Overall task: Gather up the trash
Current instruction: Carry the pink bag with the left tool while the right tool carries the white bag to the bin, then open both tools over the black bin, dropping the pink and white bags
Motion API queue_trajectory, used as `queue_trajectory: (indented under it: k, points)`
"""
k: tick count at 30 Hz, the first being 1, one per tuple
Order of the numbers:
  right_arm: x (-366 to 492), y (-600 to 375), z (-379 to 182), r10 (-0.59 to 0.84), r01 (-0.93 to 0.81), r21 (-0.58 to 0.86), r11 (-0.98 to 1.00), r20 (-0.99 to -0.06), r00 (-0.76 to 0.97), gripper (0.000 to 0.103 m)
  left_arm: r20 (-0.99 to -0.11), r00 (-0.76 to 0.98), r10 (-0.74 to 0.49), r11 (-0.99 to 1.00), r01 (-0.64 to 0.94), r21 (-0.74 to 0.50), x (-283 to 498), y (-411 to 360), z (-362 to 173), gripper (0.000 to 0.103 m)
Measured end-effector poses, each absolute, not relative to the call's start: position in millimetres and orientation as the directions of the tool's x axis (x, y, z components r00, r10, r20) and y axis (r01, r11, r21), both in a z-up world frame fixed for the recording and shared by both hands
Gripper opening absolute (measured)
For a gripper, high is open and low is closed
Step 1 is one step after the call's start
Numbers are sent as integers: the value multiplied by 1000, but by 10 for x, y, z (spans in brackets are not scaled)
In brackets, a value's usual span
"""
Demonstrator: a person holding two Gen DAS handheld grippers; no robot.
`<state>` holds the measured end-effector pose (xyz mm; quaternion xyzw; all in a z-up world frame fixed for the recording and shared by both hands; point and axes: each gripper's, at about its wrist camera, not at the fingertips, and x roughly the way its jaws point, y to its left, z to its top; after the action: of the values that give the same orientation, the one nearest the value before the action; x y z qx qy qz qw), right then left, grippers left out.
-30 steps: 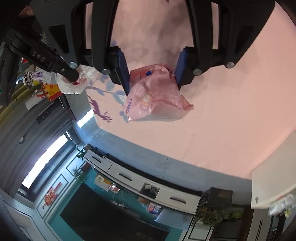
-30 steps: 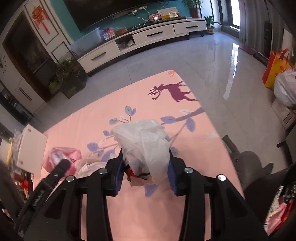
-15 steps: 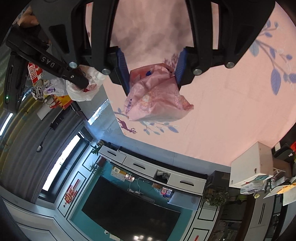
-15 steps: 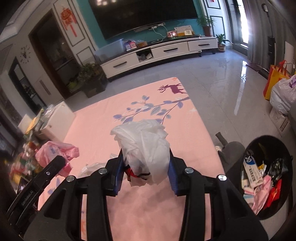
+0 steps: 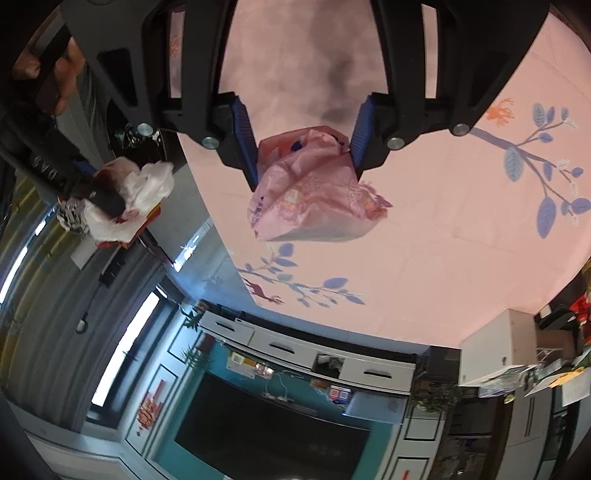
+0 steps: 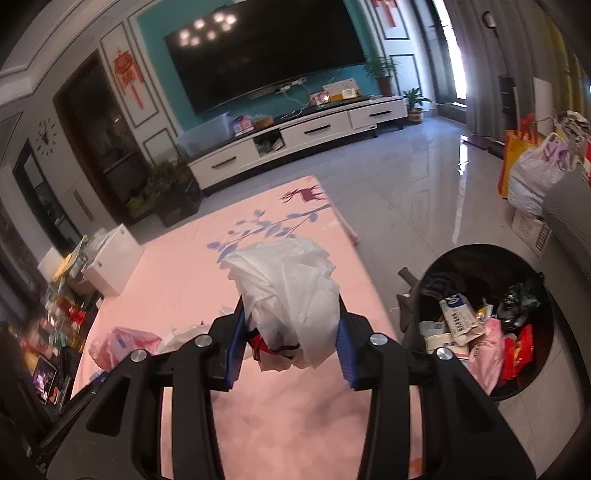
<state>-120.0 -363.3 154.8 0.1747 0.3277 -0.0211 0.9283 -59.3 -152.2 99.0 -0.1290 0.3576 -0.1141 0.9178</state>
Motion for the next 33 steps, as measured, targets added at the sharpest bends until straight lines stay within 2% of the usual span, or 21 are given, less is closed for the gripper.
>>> queue_trajectory:
  k: [7, 14, 22, 30, 33]
  points:
    - [-1509, -4368, 1571, -114, 357, 311, 881, -593, 797, 42, -609, 687, -397, 917, 268, -294, -576, -2230, 1049, 47]
    - [-1699, -5143, 1302, -283, 589, 302, 750, -658, 698, 42, -628, 596, -501, 854, 457, -248, -452, -3213, 966, 47]
    - [-1791, -5639, 875, -318, 729, 328, 601, -738, 595, 42, -694, 488, -529, 788, 586, -189, -380, -4089, 667, 47]
    - [-1660, -5726, 636, -252, 737, 346, 580, -785, 566, 42, -762, 404, -507, 752, 639, -162, -248, -4521, 318, 50]
    - [-1651, -5705, 661, -259, 737, 339, 585, -783, 565, 49, -769, 376, -517, 738, 651, -178, -254, -4581, 260, 55]
